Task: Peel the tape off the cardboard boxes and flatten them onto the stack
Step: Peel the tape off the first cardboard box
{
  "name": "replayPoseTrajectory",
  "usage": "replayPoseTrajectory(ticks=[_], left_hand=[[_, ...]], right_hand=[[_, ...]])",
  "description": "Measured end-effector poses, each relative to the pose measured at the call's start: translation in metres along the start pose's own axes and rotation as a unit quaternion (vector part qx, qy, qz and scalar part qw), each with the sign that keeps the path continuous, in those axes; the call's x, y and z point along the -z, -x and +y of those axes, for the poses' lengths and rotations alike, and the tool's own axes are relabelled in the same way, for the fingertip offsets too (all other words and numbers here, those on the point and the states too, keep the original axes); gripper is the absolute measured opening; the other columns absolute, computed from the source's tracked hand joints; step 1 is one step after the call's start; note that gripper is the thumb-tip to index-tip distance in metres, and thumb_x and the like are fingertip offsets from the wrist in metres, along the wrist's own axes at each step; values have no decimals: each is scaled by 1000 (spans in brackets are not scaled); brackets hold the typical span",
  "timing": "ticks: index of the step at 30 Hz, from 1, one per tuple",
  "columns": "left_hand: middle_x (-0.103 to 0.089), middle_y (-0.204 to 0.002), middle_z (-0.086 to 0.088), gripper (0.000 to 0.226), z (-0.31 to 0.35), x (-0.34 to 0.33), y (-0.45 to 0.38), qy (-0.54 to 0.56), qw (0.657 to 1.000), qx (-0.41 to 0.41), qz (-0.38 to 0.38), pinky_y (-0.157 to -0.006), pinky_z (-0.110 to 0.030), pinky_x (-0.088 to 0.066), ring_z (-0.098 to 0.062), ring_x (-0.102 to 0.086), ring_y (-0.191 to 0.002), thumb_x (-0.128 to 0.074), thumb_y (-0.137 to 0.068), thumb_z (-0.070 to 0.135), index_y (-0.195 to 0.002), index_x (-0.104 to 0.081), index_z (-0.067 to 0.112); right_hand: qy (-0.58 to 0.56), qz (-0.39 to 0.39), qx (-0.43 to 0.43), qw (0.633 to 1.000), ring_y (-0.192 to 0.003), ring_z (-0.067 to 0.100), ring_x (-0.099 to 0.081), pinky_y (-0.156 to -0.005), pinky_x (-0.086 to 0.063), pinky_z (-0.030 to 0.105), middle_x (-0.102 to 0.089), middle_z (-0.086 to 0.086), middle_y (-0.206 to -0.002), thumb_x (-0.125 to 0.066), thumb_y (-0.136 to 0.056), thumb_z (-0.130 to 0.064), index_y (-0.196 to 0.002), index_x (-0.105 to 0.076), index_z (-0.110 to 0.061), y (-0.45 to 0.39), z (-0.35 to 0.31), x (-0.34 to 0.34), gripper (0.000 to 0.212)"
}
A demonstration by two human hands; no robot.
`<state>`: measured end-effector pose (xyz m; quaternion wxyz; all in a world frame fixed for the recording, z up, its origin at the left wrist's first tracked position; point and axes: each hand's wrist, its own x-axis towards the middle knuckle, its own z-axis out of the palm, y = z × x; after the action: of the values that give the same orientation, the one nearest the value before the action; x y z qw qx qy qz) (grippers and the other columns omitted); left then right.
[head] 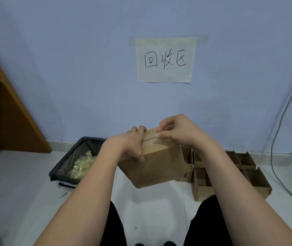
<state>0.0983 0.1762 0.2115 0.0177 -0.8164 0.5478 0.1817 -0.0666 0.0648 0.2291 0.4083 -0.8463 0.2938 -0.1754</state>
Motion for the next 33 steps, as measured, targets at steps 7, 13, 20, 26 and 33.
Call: replayPoseTrajectory(ticks=[7,13,20,26,33], left_hand=[[-37,-121,5,115,11,-6,-5,36,997,-48,41,-97,-52,-50,-26,-47,-123,-81,-55,58,-146,-12,46],[-38,-133,7,109,15,-3,-7,43,997,-47,42,-100,-48,-47,-21,-43,-126,-83,-64,53,-151,-20,34],[-36,-139,5,112,9,1,-4,30,999,-10,14,-95,-48,-51,-25,-50,-122,-88,-66,42,-151,-16,31],[-32,-143,4,125,-3,3,0,38,999,2,2,-95,-51,-52,-32,-51,-124,-88,-67,36,-154,2,44],[-32,-143,5,123,-7,5,-1,49,999,-1,11,-90,-47,-51,-32,-53,-123,-89,-67,30,-152,-1,45]], right_hand=[[-6,-18,23,1000,-87,11,-71,-79,-55,26,-76,-1,-92,-77,-81,-15,-89,-77,-22,2,-3,-3,10],[29,40,42,998,-78,0,-61,-73,-42,9,-67,-9,-90,-73,-87,-14,-122,-67,-30,-1,-3,-1,39],[147,98,82,981,-85,10,-53,-65,-36,9,-60,-5,-94,-71,-90,-22,-93,-74,-13,0,-16,-3,10],[8,145,32,989,-90,6,-60,-70,-41,20,-67,-10,-97,-78,-84,-35,-87,-66,-20,5,-5,11,19],[-99,101,26,990,-63,15,-69,-80,-59,42,-73,9,-79,-74,-89,-26,-98,-68,-10,6,-1,13,19]])
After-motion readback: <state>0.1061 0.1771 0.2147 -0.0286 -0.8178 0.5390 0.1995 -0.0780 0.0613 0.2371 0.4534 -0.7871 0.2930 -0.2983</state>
